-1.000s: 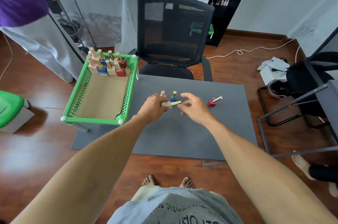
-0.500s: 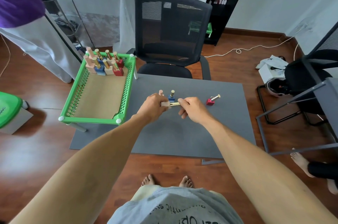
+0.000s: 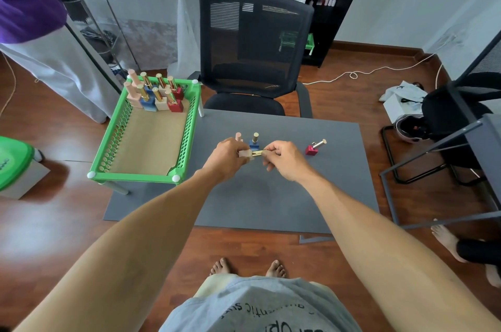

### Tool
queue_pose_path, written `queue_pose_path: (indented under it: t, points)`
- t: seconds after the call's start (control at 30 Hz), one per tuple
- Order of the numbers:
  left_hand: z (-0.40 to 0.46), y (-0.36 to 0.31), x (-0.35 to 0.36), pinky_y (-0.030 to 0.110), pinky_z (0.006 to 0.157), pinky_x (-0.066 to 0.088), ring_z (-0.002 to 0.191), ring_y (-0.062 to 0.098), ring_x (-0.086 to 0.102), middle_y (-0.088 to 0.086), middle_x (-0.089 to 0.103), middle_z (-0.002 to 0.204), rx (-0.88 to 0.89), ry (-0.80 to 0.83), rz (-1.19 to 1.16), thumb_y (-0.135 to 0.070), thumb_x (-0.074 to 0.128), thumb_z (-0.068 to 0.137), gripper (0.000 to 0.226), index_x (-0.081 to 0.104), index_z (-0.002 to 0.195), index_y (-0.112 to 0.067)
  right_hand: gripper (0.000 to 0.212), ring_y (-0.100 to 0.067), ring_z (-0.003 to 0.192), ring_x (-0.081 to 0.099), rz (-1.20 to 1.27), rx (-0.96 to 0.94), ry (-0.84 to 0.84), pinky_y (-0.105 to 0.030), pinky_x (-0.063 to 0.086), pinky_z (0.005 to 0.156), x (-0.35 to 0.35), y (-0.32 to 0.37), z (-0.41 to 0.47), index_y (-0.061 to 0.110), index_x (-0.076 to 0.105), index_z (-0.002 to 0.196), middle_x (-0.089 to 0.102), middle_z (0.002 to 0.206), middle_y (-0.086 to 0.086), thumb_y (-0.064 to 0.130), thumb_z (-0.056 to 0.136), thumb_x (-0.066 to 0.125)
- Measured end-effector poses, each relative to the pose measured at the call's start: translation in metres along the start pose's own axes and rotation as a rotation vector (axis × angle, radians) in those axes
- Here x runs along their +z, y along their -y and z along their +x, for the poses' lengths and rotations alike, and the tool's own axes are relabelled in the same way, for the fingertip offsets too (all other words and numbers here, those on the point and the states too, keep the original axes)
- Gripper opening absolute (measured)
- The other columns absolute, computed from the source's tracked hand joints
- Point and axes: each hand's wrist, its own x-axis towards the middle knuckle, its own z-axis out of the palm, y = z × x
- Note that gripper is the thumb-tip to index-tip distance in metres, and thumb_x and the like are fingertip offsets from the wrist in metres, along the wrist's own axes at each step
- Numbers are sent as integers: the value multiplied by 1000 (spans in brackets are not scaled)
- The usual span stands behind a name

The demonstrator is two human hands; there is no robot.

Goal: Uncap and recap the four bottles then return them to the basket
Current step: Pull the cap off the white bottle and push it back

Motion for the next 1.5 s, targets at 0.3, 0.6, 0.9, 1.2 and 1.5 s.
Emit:
queue_pose_path:
  t: [0.3, 0.6, 0.9, 1.2, 1.5]
  points:
    - [0, 4, -1, 32, 65, 39, 77, 23, 52, -6, 50, 79, -1, 9, -12, -19, 73, 85, 5, 71, 89, -15, 20, -13, 74, 75, 7, -17, -7, -25, 52, 64, 3, 0, 0, 23, 65, 120, 76, 94, 5, 27, 101, 66]
    - [3, 9, 0, 23, 59, 36, 75, 19, 52, -4, 54, 81, -10, 28, 10, -23, 73, 87, 8, 73, 91, -17, 10, -10, 73, 73, -23, -43, -20, -24, 53, 68, 5, -1, 3, 14, 76, 107, 74, 81, 1, 14, 99, 70]
    - [2, 16, -1, 20, 60, 34, 72, 10, 49, -4, 54, 81, 30, 29, 25, -25, 74, 85, 4, 72, 85, -22, 10, -21, 74, 77, 18, 21, 12, -39, 64, 78, 9, -4, 10, 19, 76, 93, 78, 76, -2, 17, 99, 68]
    - [5, 15, 2, 28, 61, 35, 74, 16, 52, -11, 51, 79, -30, 20, -12, -26, 73, 86, 2, 72, 87, -25, 11, -13, 66, 67, 112, 21, -46, -32, 52, 64, 14, -7, 11, 24, 77, 92, 76, 74, -5, 17, 96, 70]
    - [-10, 23, 27, 44, 93, 45, 124, 30, 47, 7, 46, 137, -313, -6, 123, -46, 69, 86, 68, 39, 140, -19, 4, -15, 63, 59, 53, 79, -160, -28, 45, 62, 11, -16, 19, 15, 76, 89, 67, 65, 6, 16, 87, 72]
